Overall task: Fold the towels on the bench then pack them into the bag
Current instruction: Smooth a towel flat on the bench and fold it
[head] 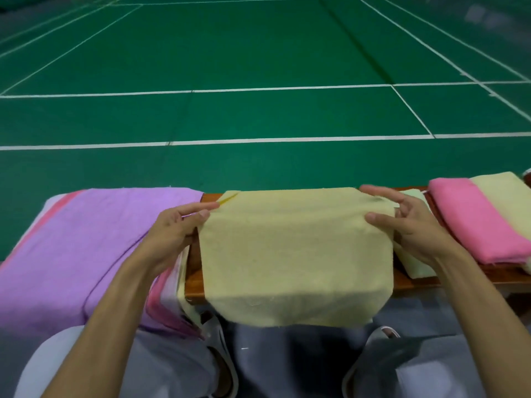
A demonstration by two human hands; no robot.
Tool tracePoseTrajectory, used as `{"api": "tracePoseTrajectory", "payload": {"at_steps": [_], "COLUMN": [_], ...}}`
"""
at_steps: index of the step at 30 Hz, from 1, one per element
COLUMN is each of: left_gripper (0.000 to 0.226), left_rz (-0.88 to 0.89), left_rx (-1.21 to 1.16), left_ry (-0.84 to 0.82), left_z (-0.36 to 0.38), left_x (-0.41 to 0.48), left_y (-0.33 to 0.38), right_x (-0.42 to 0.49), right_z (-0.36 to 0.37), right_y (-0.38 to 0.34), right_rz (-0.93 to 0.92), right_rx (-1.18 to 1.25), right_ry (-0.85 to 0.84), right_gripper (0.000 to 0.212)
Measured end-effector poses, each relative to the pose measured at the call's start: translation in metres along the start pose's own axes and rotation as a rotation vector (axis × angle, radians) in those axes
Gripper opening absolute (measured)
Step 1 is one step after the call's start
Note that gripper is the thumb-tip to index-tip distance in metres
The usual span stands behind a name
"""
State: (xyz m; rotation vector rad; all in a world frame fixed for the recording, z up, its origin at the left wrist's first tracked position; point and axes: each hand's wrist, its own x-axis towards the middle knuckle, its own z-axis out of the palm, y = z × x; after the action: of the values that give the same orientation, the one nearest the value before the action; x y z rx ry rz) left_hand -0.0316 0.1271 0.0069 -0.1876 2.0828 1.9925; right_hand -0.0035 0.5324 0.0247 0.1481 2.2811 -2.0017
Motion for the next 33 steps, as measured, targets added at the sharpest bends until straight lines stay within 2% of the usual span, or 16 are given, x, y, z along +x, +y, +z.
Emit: {"api": "tracePoseTrajectory", "payload": {"at_steps": [2, 6, 10, 12, 15, 18, 21, 23, 25, 27, 30, 33], "left_gripper": [0.024, 0.027, 0.016, 0.008, 0.008, 0.014, 0.016, 0.012, 0.011, 0.012, 0.010, 0.010], "left_rz": [-0.001, 0.021, 0.075, 0.124, 0.090, 0.014, -0.077, -0.152, -0.143, -0.031, 0.278, 0.534], "left_rx": [0.040, 0.238, 0.523, 0.667, 0.732, 0.618, 0.306, 0.083, -0.058, -0.164, -0.325, -0.434], "left_ry": [-0.047, -0.133, -0.031, 0.023, 0.021, -0.015, -0.027, -0.032, -0.022, 0.037, 0.162, 0.147], "left_z": [-0.006, -0.016, -0.017, -0.016, -0.015, -0.019, -0.019, -0.012, -0.003, 0.008, 0.018, 0.013], "left_x": [-0.006, -0.015, -0.011, -0.009, -0.009, -0.008, -0.001, 0.008, 0.020, 0.033, 0.048, 0.051], "left_y": [0.006, 0.012, 0.002, -0.001, 0.005, 0.015, 0.024, 0.026, 0.023, 0.021, 0.029, 0.048], "right_x": [-0.005, -0.004, -0.001, -0.001, -0.003, -0.006, -0.002, 0.009, 0.024, 0.041, 0.058, 0.056], "right_z": [-0.002, -0.013, -0.018, -0.017, -0.021, -0.030, -0.031, -0.025, -0.015, -0.003, 0.011, 0.010], "right_y": [-0.009, -0.004, -0.001, -0.001, -0.003, -0.014, -0.024, -0.023, -0.018, -0.012, -0.010, -0.026], "right_rz": [0.014, -0.008, -0.102, -0.093, -0.059, -0.005, 0.072, 0.131, 0.126, 0.024, -0.220, -0.447], "right_rx": [-0.030, -0.209, -0.486, -0.562, -0.613, -0.522, -0.329, -0.185, -0.043, 0.123, 0.278, 0.378], "right_ry": [-0.069, -0.073, -0.088, -0.098, -0.105, -0.141, -0.183, -0.131, -0.024, 0.095, 0.213, 0.293], "right_gripper": [0.034, 0.028, 0.022, 0.013, 0.014, 0.014, 0.027, 0.033, 0.039, 0.045, 0.051, 0.039]}}
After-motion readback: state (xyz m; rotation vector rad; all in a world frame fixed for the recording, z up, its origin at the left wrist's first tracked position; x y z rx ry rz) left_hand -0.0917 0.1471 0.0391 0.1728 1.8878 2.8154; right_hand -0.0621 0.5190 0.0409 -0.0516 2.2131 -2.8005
